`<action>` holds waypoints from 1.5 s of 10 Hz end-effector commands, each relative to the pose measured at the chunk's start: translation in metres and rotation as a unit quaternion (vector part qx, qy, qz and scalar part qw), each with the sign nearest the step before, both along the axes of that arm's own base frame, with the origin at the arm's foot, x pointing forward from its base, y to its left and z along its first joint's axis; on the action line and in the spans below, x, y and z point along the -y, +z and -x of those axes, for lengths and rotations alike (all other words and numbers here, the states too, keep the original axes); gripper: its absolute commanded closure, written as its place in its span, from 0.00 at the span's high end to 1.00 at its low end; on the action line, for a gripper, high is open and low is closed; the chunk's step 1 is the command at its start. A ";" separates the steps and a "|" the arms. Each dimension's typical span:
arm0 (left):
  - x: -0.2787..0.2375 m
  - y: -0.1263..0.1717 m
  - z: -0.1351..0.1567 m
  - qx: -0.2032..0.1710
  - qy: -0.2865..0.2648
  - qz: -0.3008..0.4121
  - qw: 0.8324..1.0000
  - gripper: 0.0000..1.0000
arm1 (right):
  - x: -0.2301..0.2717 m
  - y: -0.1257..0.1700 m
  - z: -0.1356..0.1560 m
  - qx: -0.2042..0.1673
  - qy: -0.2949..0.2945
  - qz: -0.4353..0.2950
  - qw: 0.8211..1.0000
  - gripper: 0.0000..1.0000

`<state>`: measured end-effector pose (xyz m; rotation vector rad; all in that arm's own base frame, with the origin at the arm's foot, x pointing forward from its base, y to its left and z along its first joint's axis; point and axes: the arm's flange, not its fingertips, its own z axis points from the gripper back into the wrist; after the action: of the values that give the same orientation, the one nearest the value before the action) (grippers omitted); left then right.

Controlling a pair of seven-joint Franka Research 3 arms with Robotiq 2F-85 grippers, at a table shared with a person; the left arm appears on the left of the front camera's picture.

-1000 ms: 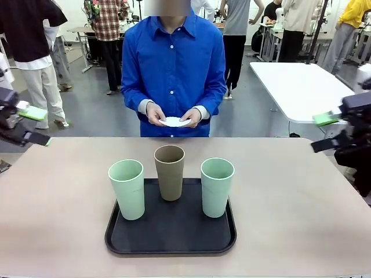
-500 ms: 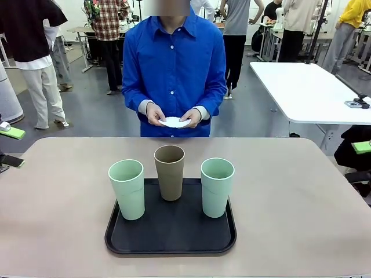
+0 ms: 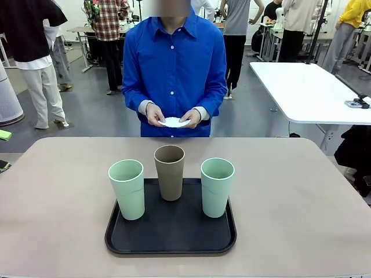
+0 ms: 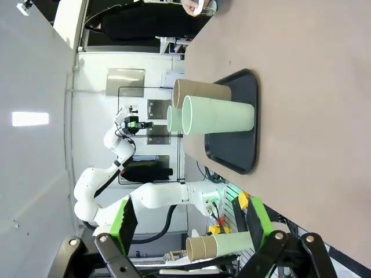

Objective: Place coasters on the table and set cups on them.
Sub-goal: Pick up one Reusable plastic cup and place it on a coaster set by the human.

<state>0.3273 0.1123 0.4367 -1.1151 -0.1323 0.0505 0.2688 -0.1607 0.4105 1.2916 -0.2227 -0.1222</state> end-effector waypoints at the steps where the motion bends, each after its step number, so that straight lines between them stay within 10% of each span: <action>1: 0.002 -0.001 -0.001 -0.001 -0.004 0.006 1.000 1.00 | -0.003 -0.001 0.001 0.000 0.006 0.000 1.000 1.00; 15: 0.002 -0.001 -0.001 -0.001 -0.004 0.006 1.000 1.00 | -0.003 -0.001 0.001 0.000 0.006 0.000 1.000 1.00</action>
<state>0.3279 0.1098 0.4356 -1.1181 -0.1221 0.0469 0.2693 -0.1579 0.4118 1.2820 -0.2122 -0.1187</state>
